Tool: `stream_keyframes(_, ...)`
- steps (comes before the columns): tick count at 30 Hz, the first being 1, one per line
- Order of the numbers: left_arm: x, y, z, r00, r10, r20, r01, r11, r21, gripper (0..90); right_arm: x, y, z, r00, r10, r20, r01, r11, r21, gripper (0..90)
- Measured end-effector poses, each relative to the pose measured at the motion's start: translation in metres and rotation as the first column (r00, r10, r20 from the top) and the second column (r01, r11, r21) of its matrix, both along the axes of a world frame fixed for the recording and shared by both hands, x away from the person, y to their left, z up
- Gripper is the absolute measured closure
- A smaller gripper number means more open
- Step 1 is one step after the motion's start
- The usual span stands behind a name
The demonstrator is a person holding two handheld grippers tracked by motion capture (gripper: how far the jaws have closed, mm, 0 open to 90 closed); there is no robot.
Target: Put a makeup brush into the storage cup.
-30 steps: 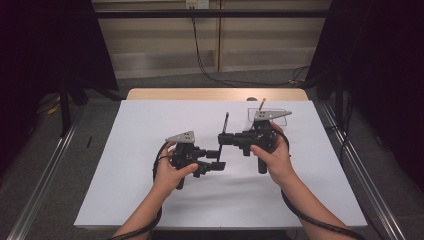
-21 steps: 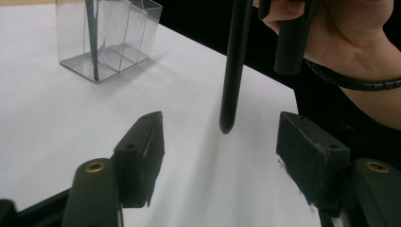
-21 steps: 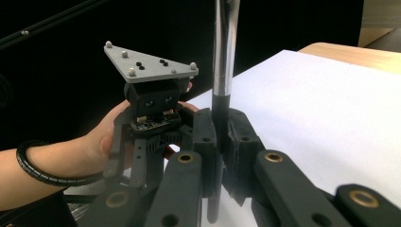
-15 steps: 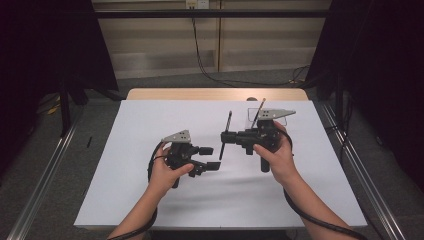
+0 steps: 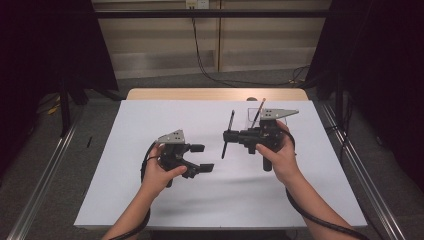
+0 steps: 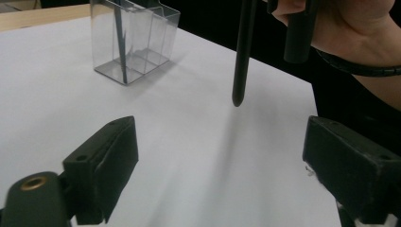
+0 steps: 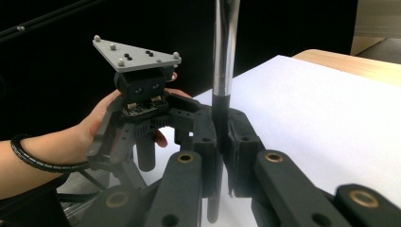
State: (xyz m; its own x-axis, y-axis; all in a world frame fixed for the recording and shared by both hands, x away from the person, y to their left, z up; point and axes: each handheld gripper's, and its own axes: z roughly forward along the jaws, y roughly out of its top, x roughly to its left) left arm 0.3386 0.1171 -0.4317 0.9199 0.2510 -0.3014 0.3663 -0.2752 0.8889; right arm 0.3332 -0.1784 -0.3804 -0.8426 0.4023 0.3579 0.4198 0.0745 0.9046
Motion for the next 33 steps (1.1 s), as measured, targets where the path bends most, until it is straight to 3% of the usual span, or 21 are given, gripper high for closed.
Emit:
stream_keyframes(12,0.002,0.015,0.003,0.9982,0.060,0.007,-0.060,0.9969,-0.051,1.5,0.000,-0.006,0.001,0.9997,-0.016,0.018,0.016,1.000,-0.003,84.7)
stream_keyframes(20,0.003,0.024,0.005,0.9976,0.069,0.009,-0.068,0.9950,-0.073,0.7,0.001,-0.009,0.001,0.9994,-0.024,0.024,0.024,1.000,-0.001,84.7)
stream_keyframes(33,0.001,0.040,0.007,0.9925,0.109,0.055,-0.105,0.9920,-0.069,0.0,0.003,-0.012,-0.001,0.9991,-0.028,0.032,0.028,1.000,-0.008,84.7)
